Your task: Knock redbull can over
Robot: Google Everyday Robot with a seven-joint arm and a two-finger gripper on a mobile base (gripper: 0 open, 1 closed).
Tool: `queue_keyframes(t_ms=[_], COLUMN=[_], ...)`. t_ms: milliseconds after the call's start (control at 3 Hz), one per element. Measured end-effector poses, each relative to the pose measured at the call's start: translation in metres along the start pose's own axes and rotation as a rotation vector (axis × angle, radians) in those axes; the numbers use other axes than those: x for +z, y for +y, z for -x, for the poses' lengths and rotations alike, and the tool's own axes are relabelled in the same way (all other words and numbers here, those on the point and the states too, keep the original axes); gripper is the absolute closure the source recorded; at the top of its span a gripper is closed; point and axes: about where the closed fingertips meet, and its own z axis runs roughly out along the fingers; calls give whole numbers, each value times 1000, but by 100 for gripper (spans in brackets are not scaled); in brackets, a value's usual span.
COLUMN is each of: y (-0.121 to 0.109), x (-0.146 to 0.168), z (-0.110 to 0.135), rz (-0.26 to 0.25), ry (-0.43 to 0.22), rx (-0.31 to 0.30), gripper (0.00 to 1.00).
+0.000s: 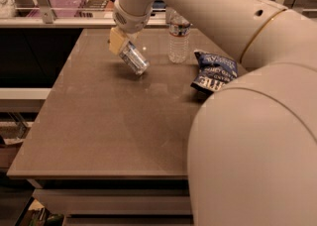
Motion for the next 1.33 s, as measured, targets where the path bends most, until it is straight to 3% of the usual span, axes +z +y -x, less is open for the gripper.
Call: queue_keyframes(t_ms=[667, 1333], y=[-5, -10], x=[38, 58], z=[13, 20], rz=[83, 121], ry=[19, -90], rx=[-26, 2], gripper=[100, 100])
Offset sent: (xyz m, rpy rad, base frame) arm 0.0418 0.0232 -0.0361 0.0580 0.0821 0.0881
